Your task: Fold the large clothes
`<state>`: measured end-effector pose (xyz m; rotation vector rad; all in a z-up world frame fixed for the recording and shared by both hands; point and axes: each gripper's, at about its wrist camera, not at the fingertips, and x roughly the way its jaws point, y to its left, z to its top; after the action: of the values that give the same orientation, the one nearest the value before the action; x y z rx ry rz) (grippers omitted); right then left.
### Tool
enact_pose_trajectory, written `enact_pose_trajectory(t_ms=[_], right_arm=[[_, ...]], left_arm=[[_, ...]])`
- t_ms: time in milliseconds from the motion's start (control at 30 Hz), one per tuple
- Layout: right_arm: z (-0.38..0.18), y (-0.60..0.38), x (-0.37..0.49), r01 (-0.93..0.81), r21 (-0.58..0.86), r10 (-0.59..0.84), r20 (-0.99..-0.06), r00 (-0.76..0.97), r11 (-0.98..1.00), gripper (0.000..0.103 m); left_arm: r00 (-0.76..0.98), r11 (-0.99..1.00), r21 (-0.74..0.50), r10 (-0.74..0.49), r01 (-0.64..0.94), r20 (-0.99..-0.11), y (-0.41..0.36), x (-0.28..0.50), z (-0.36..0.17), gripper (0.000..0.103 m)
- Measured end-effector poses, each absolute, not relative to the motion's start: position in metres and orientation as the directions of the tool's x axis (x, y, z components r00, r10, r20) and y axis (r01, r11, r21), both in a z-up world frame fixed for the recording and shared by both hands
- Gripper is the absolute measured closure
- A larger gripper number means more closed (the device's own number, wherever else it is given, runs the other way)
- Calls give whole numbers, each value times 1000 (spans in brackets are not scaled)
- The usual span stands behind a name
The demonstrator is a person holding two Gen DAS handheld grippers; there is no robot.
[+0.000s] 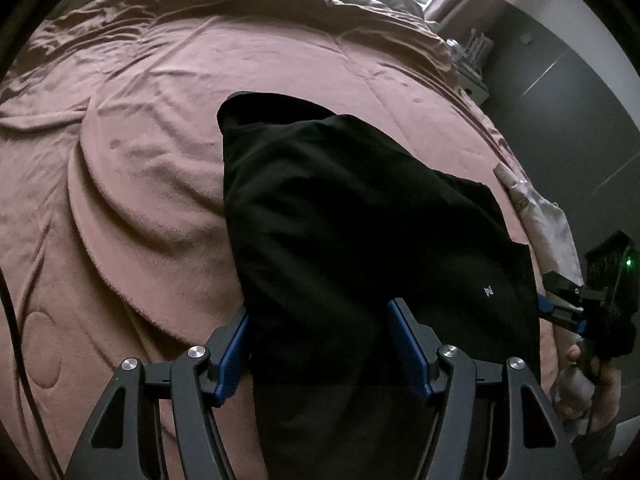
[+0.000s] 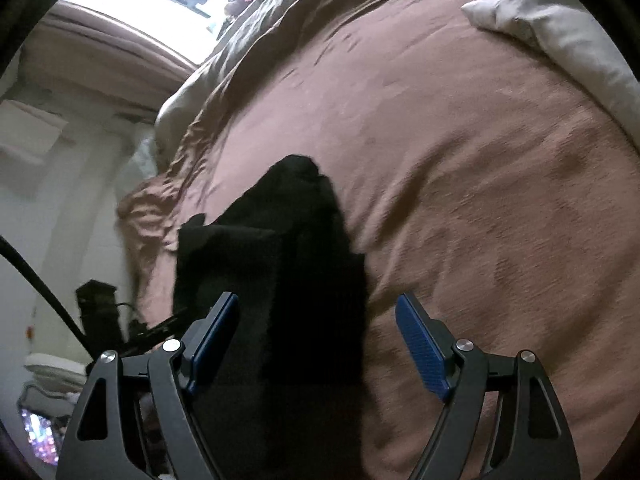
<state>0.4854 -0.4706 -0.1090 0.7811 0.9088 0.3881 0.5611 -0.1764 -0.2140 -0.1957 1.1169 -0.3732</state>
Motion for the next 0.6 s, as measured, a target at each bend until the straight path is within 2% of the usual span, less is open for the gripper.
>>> enact_pose_trajectory(t_ms=[300,500,533,600], right_arm=[[-135,-457,528,9,780,663,-539,521,626,24],[-148,-471,540,7,845,736,-469,488,534,24],[-153,-476,539,6,856,750,-456,480,516,25],[-158,-480,536,6,882,782,-422,458,472,34]], left_arm=[[389,922,-336,-386,191,-836,-178,561,-213,36],[385,920,-341,-390,192,-836,-176,563,-214,36],[386,920,-341,-390,191,-836,-175,563,-214,36],[388,920,-341,-390,191,-835,-176,562,-214,36]])
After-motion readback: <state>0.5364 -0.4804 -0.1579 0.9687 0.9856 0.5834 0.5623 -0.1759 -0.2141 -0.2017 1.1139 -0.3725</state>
